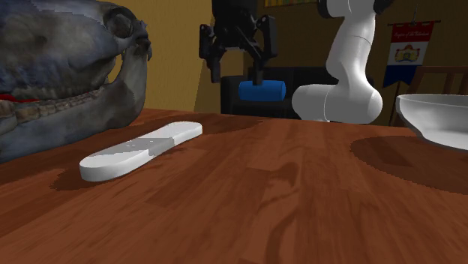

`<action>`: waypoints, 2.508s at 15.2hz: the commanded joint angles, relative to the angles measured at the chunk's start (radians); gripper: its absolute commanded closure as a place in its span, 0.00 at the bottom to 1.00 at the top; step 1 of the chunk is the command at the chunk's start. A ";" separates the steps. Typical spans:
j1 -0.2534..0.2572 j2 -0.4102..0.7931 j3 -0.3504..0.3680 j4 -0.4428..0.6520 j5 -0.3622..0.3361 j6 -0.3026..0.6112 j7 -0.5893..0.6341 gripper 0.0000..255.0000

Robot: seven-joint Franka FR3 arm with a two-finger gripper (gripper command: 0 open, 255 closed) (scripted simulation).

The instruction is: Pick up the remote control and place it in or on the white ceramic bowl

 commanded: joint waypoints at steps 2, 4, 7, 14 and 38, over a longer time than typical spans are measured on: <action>0.008 0.111 -0.030 0.059 -0.007 0.064 -0.080 0.00; 0.014 0.183 -0.044 0.105 -0.004 0.097 -0.128 0.00; 0.022 0.293 -0.061 0.184 0.005 0.139 -0.199 0.00; 0.027 0.435 -0.074 0.262 0.025 0.214 -0.285 0.00; 0.027 0.440 -0.075 0.232 0.025 0.248 -0.286 1.00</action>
